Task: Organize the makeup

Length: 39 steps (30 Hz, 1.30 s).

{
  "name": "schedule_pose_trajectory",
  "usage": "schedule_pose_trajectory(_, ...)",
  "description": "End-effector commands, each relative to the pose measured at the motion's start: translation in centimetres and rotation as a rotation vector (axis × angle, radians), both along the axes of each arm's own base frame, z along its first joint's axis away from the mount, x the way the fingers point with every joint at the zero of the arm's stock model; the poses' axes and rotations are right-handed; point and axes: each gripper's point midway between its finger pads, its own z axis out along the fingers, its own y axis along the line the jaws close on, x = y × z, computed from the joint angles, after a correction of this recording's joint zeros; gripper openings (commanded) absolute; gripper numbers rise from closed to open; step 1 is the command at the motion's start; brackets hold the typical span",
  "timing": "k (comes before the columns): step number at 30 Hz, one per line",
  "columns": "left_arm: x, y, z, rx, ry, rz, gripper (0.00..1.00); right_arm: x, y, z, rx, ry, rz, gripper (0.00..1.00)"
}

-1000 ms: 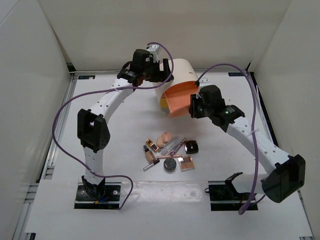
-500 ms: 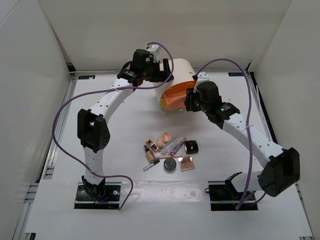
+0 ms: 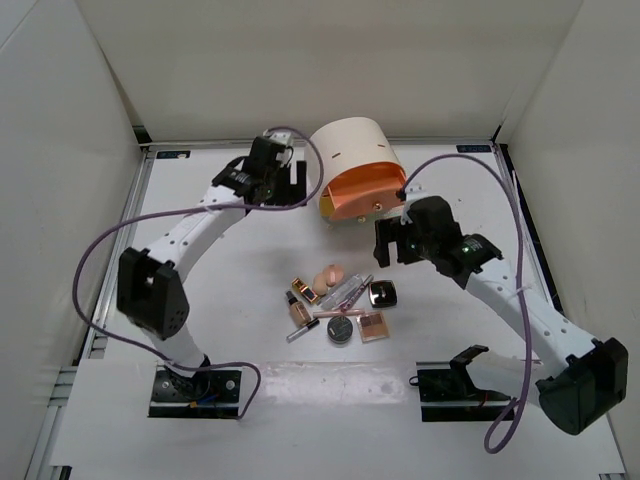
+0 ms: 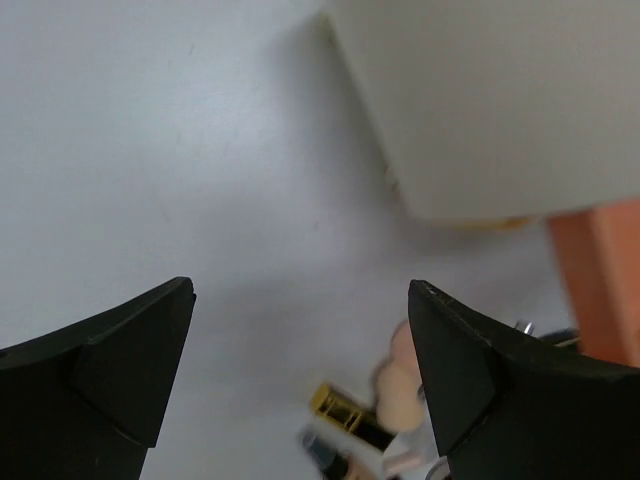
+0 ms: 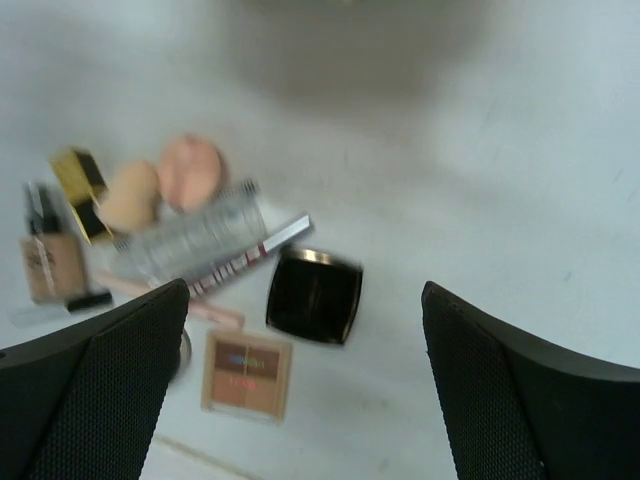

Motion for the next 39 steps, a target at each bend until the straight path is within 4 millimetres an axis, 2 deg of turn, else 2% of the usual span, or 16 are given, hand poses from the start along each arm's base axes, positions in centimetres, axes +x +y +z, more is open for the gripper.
schedule_pose_trajectory(1, -4.7, 4.0, 0.4, 0.032, 0.021, 0.123, 0.98, -3.6, -0.8, -6.0, -0.032, 0.216, -0.026, 0.99)
schedule_pose_trajectory(2, -7.1, 5.1, -1.1, 0.029, 0.051, 0.125, 0.98, -3.9, -0.9, -6.8, -0.034, 0.237, -0.033, 0.99)
schedule_pose_trajectory(4, -9.4, 5.5, -2.8, -0.002, 0.094, 0.133, 0.98, -4.3, -0.9, -8.8, -0.033, 0.273, -0.052, 0.99)
schedule_pose_trajectory(5, -11.3, 6.5, -4.2, 0.003, 0.122, 0.143, 0.98, -4.6, -0.8, -9.5, -0.038, 0.283, -0.052, 0.99)
schedule_pose_trajectory(7, -13.1, 6.9, -5.6, -0.017, 0.166, 0.162, 0.98, -4.6, -0.4, -10.8, -0.048, 0.284, -0.047, 0.99)
schedule_pose_trajectory(8, -14.6, 7.2, -7.1, -0.008, 0.206, 0.157, 0.98, -4.5, -0.3, -11.1, -0.052, 0.281, -0.045, 0.99)
schedule_pose_trajectory(12, -17.5, 6.5, -8.8, -0.056, 0.271, 0.131, 0.98, -4.2, 0.4, -12.7, -0.051, 0.268, -0.030, 0.94)
schedule_pose_trajectory(14, -18.6, 5.8, -9.5, -0.085, 0.306, 0.105, 0.98, -4.2, 0.8, -13.4, -0.058, 0.269, -0.021, 0.90)
schedule_pose_trajectory(18, -20.7, 5.1, -11.0, -0.095, 0.345, 0.085, 0.98, -4.4, 0.9, -15.0, -0.067, 0.297, -0.036, 0.90)
schedule_pose_trajectory(23, -21.6, 4.4, -11.1, -0.111, 0.356, 0.073, 0.98, -4.5, 0.4, -17.1, -0.118, 0.316, -0.077, 0.91)
schedule_pose_trajectory(27, -21.8, 4.3, -11.0, -0.113, 0.350, 0.074, 0.98, -4.4, 0.0, -18.0, -0.131, 0.312, -0.117, 0.77)
schedule_pose_trajectory(29, -21.7, 4.4, -10.6, -0.114, 0.343, 0.076, 0.98, -4.4, 0.1, -18.2, -0.133, 0.304, -0.120, 0.74)
schedule_pose_trajectory(32, -21.7, 4.8, -10.5, -0.100, 0.337, 0.084, 0.98, -4.2, 0.3, -17.7, -0.151, 0.273, -0.143, 0.40)
schedule_pose_trajectory(34, -21.7, 4.8, -10.0, -0.106, 0.319, 0.081, 0.98, -3.9, 0.4, -16.8, -0.152, 0.255, -0.162, 0.31)
schedule_pose_trajectory(38, -21.4, 5.0, -9.2, -0.109, 0.290, 0.077, 0.98, -3.9, -1.1, -13.3, -0.189, 0.217, -0.209, 0.28)
schedule_pose_trajectory(39, -21.1, 5.0, -8.8, -0.106, 0.275, 0.078, 0.98, -3.3, -1.0, -10.8, -0.158, 0.165, -0.212, 0.27)
